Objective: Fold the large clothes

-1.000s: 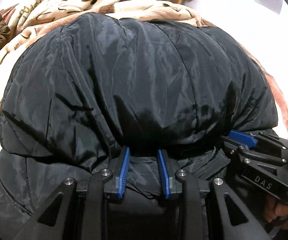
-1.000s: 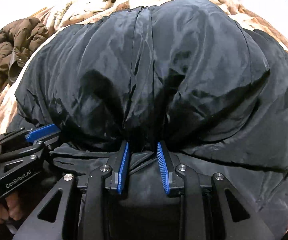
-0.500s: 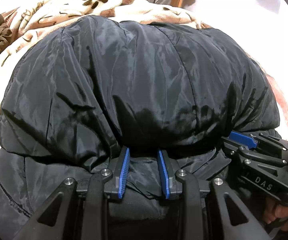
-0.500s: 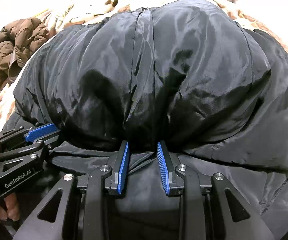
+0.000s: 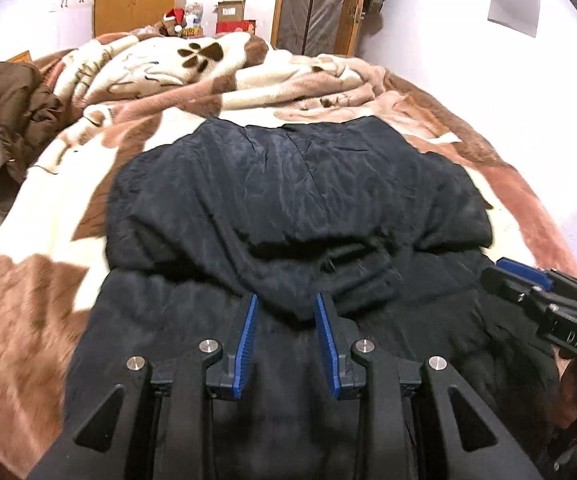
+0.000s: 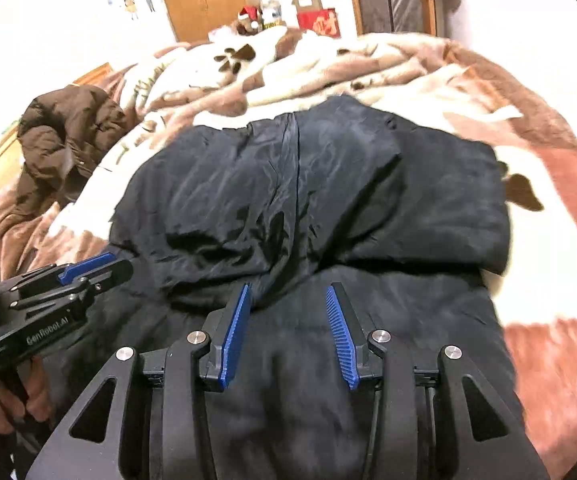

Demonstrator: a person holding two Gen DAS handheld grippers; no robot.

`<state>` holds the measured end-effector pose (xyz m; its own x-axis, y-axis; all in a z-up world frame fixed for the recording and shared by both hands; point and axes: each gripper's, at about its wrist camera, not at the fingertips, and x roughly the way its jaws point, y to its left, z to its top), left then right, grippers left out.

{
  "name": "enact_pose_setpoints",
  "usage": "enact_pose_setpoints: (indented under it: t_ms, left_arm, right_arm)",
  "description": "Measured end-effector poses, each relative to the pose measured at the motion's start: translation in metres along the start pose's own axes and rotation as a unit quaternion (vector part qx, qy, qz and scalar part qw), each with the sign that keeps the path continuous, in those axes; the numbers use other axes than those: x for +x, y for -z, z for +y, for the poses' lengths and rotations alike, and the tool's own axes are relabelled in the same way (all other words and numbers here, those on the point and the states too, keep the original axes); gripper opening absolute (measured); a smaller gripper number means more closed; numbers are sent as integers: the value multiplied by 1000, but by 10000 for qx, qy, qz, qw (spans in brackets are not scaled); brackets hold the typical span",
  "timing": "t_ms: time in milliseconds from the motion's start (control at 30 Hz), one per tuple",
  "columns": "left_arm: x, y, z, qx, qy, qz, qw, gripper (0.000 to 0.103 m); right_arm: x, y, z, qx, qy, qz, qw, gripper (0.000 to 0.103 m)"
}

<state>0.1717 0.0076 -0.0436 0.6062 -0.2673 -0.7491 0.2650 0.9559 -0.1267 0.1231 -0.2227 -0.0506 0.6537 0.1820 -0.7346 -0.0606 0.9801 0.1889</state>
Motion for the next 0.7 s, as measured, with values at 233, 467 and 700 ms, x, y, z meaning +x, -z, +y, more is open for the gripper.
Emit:
enact_pose_setpoints:
  t_ms: [233, 467, 700]
  left_arm:
    - [-58, 45, -2, -181, -123, 4, 9998, 31]
    - [-91, 79, -10, -222, -182, 35, 9996, 31]
    - [-107, 92, -20, 20, -295, -33, 9996, 31]
  right_arm:
    - [-49, 38, 0, 159, 140, -12, 9998, 41]
    - [-84, 84, 1, 51, 234, 96, 9997, 41]
    - [-99, 107, 0, 4, 277, 112, 9996, 44]
